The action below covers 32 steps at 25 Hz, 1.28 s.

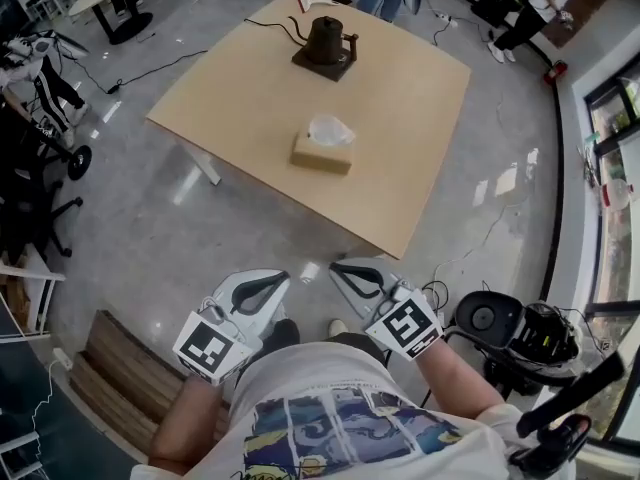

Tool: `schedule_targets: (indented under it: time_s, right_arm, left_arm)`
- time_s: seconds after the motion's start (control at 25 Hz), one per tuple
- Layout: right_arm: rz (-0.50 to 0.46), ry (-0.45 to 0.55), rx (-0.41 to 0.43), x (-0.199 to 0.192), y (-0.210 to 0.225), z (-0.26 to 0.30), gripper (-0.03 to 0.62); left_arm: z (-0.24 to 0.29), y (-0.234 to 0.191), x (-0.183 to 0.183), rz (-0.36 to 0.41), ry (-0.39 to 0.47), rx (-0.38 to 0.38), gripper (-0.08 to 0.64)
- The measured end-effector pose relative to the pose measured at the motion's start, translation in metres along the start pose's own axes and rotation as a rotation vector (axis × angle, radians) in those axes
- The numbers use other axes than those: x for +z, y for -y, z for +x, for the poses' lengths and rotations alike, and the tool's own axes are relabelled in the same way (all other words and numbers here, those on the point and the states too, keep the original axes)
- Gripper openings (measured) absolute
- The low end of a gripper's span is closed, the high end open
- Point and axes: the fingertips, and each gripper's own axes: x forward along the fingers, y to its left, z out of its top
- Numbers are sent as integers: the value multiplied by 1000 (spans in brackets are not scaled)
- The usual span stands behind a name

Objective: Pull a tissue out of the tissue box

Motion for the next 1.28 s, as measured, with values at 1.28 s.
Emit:
schedule_targets:
  time_s: [1.28]
  right_arm:
    - [0,-68,-101,-3,224,101,54]
  left_arm:
    - [74,-122,31,-32,-21,35,3]
